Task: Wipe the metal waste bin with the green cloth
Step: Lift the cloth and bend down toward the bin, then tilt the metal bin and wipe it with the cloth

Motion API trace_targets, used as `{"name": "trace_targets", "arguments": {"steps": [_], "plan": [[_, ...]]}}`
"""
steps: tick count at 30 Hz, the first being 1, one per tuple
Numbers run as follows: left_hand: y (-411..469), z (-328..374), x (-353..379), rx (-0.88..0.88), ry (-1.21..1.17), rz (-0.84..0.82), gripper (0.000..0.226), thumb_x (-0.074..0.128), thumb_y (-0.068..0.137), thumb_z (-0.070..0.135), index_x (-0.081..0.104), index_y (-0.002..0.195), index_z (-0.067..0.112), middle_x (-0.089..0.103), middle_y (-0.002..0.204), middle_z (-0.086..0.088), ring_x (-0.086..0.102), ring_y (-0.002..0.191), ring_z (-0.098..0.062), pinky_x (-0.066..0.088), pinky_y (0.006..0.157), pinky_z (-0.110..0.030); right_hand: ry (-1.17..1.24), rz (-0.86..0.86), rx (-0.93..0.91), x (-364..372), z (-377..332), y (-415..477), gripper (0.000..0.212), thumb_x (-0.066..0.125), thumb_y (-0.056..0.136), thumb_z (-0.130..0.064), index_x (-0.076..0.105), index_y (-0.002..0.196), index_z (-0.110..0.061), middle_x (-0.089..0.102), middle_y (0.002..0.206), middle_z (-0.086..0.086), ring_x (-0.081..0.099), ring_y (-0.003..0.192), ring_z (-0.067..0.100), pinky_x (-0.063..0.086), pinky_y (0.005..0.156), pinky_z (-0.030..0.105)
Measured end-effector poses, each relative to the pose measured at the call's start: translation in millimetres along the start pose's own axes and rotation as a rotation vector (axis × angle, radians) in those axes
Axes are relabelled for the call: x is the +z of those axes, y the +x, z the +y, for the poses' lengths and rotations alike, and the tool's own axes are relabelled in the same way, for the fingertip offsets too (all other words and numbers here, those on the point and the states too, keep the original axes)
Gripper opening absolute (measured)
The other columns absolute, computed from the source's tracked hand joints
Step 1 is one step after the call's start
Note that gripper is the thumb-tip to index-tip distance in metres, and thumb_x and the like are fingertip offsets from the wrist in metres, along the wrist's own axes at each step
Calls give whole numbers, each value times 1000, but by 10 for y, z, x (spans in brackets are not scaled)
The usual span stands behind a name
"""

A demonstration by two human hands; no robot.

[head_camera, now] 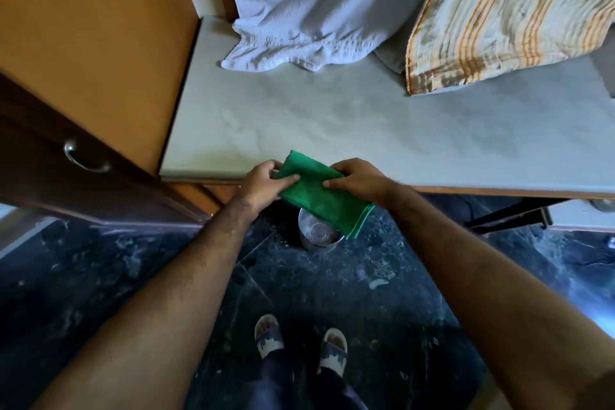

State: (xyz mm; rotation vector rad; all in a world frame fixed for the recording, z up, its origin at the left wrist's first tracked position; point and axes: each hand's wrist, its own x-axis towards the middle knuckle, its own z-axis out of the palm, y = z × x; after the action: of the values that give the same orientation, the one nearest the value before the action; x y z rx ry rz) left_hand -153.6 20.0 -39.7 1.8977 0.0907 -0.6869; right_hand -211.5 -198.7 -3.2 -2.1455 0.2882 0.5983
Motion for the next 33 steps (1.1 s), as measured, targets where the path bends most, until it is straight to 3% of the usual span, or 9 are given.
{"name": "trace_targets", "arguments": {"steps": [6, 11, 13, 16, 21, 24, 28, 31, 33], "plan": [[-334, -957, 403, -659, -512, -121, 83, 72, 72, 67, 44, 126, 11, 53, 127, -21, 63, 109, -43, 58, 83, -56, -42, 12, 65, 749, 481, -20, 25, 70, 84, -33, 76, 105, -22, 78, 100, 4, 70, 83, 14, 54, 69, 23], [-212, -1606, 857, -433, -702, -88, 56, 65, 85, 55, 53, 134, 32, 66, 130, -5, 65, 109, -24, 55, 83, -44, -95, 52, 113, 1676, 857, 233, 24, 64, 84, -23, 73, 102, -11, 75, 103, 16, 69, 95, 32, 56, 80, 35], [-99, -1919, 975, -402, -738, -51, 51, 60, 91, 51, 52, 136, 28, 67, 125, -11, 67, 103, -25, 57, 75, -36, -50, 72, 118, 2054, 976, 380, 23, 64, 82, -20, 72, 100, -8, 75, 99, 19, 70, 93, 35, 55, 77, 34], [110, -2429, 1086, -400, -804, 9, 49, 58, 92, 50, 62, 130, 20, 71, 118, -12, 71, 99, -23, 56, 82, -35, 20, 114, 78, 2524, 1147, 630, 35, 71, 77, -19, 72, 111, -10, 75, 101, 16, 69, 92, 31, 49, 73, 27], [748, -3308, 1029, -367, -953, -42, 43, 54, 92, 54, 82, 94, 21, 79, 94, -4, 76, 83, -17, 59, 73, -32, 538, -117, 53, 2990, 1676, 1194, 41, 66, 83, -3, 67, 123, -13, 73, 112, 10, 71, 90, 17, 59, 80, 30], [1263, -3806, 976, -340, -969, -82, 44, 49, 93, 55, 73, 108, 20, 76, 95, -3, 71, 85, -20, 57, 71, -34, 754, -91, 93, 3127, 2067, 1632, 38, 55, 90, 3, 64, 126, -5, 69, 110, 11, 65, 92, 22, 56, 78, 31], [1859, -4339, 921, -369, -822, -15, 50, 50, 88, 63, 65, 117, 25, 72, 96, 0, 66, 90, -22, 49, 76, -35, 26, 391, 88, 3230, 2718, 2161, 30, 71, 83, -20, 74, 112, -12, 77, 111, 9, 69, 105, 24, 53, 93, 33], [2244, -4644, 921, -315, -782, -16, 48, 53, 87, 62, 72, 100, 19, 73, 77, -3, 64, 68, -22, 48, 64, -32, -198, 350, 98, 3456, 3084, 2470, 55, 75, 79, -38, 64, 125, -9, 69, 124, 13, 62, 117, 31, 48, 100, 38], [2429, -4803, 955, -294, -792, -18, 49, 57, 85, 62, 80, 85, 19, 75, 71, -3, 66, 59, -20, 49, 61, -31, -255, 308, 115, 3626, 3205, 2641, 64, 75, 76, -46, 60, 128, -13, 70, 122, 12, 64, 112, 32, 53, 93, 39]]}}
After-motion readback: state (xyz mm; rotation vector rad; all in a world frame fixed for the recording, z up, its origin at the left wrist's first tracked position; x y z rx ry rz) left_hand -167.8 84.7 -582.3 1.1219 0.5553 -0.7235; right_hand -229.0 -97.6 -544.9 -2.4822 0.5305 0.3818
